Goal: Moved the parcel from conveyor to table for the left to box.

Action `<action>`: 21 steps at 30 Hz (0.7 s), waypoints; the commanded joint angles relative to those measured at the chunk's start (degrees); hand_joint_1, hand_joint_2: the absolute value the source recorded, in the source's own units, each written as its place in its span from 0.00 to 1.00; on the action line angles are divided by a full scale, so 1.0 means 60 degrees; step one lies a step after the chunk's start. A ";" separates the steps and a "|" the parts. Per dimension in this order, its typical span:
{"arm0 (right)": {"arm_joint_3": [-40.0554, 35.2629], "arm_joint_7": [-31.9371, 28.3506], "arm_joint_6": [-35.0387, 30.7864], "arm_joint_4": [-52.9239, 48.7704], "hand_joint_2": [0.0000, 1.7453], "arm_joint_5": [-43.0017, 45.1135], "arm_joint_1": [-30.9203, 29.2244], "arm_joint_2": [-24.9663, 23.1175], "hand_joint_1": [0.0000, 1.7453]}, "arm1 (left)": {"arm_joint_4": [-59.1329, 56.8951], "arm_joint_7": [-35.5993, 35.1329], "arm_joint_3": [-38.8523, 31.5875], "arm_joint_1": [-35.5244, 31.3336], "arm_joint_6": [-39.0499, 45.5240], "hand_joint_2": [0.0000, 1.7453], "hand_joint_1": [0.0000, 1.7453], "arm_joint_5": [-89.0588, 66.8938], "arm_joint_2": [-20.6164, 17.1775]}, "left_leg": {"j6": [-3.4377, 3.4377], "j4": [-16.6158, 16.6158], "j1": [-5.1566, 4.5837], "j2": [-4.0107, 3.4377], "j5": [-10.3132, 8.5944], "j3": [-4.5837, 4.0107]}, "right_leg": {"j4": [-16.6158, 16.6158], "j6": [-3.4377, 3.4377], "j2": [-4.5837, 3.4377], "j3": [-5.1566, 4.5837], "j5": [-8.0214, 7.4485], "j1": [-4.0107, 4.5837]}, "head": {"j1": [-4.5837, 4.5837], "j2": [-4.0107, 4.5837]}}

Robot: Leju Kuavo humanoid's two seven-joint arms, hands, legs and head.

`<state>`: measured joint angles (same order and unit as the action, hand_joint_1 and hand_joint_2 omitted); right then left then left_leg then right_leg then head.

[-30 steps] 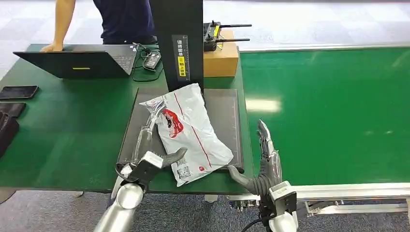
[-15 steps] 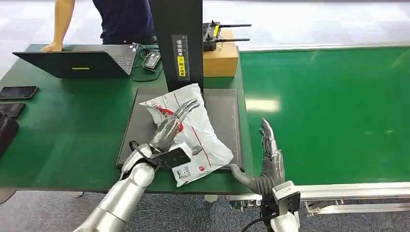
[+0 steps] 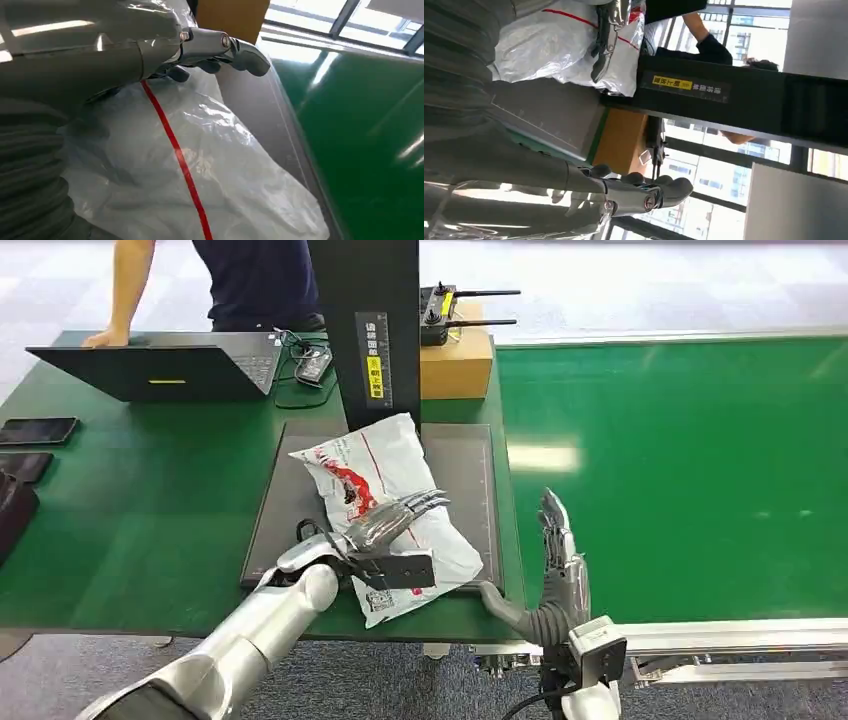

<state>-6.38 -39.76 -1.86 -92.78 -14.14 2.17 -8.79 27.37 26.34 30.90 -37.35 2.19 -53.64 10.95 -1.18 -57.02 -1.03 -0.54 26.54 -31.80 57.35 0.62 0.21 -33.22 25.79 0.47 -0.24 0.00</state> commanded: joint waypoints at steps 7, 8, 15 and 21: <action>0.0043 -0.0026 -0.0205 0.0284 1.00 -0.0188 0.0336 0.0223 0.00 | -0.1593 -0.0676 0.0661 -0.0389 0.0027 1.00 0.00 -0.0045 -0.0117 | 0.0017 0.0009 0.0006 -0.0001 0.0000 0.0017 | -0.0012 -0.0010 -0.0007 0.0021 -0.0003 0.0002 | -0.0004 0.0000; 0.0053 -0.0037 -0.0188 0.0277 1.00 -0.0201 0.0324 0.0217 0.00 | -0.1586 -0.0846 0.0663 -0.0383 0.0152 1.00 0.00 -0.0077 -0.0141 | 0.0027 0.0017 0.0010 -0.0001 -0.0004 0.0024 | -0.0022 -0.0015 -0.0011 0.0027 -0.0009 0.0004 | 0.0000 0.0000; 0.0025 0.0021 0.0000 0.0577 1.00 -0.0234 -0.0008 0.0230 0.00 | -0.1273 -0.0647 0.0642 -0.0414 0.1329 1.00 1.00 -0.0170 -0.0415 | 0.0029 0.0017 0.0008 -0.0012 -0.0009 0.0022 | -0.0020 -0.0014 -0.0023 0.0023 -0.0019 0.0002 | 0.0000 0.0000; -0.0090 0.0001 0.0003 0.0814 1.00 -0.0176 0.0002 0.0364 0.00 | -0.0940 -0.0575 0.0851 -0.0305 0.2096 1.00 1.00 -0.0467 -0.0572 | 0.0029 0.0017 0.0012 -0.0010 -0.0009 0.0023 | -0.0019 -0.0005 -0.0018 0.0026 -0.0018 0.0007 | 0.0000 0.0000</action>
<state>-6.40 -39.74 -1.95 -92.06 -15.58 3.65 -8.66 22.77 22.80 33.11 -38.29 12.94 -55.54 10.21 -1.15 -57.01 -1.03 -0.54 26.50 -31.74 57.35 0.68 0.22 -33.14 25.74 0.48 -0.24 0.00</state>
